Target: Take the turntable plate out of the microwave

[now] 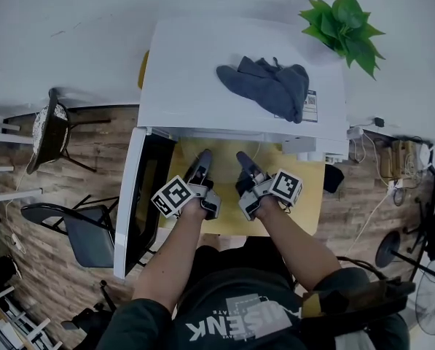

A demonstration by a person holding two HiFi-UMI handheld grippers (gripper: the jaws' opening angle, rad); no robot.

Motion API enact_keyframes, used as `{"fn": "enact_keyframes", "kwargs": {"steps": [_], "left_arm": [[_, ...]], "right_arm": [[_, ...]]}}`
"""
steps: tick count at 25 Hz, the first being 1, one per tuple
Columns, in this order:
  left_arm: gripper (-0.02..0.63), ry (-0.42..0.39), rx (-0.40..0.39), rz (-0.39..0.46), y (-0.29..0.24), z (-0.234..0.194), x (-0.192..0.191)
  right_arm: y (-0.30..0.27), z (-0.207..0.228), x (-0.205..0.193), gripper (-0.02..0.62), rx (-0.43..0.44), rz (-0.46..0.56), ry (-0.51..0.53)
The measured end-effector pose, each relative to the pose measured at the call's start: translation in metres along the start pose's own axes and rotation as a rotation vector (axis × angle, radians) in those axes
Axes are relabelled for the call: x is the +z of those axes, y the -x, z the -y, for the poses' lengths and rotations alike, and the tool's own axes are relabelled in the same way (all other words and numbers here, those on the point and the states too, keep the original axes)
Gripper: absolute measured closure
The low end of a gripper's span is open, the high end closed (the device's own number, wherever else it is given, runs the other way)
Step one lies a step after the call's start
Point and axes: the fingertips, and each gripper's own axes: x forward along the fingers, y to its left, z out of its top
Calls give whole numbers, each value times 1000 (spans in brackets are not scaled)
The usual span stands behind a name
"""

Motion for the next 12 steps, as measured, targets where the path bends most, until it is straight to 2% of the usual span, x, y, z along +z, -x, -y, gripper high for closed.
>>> {"fn": "enact_keyframes", "kwargs": {"steps": [1,4,7,8,10,12], "left_arm": [[504,5,2,8,1,-1,0],[515,8,-15,26,8,-1,-4],[522,-49,-9,26,17,2,-8],[522,-39,-17,28,19,4,-12],[523,-13,-30,40,23,8,-19],[523,-53,-11,52,29,10,-21]], "right_arm": [[3,0,-3,558,2,-9,1],[10,-5,-7,560,19,-33,12],[15,-13,-9,560,42,-57,21],[18,-13,-10,560,34,-64,28],[28,-4,-10,558,-41,-80,48],[36,3,-12,558,-89,-99,62]]}}
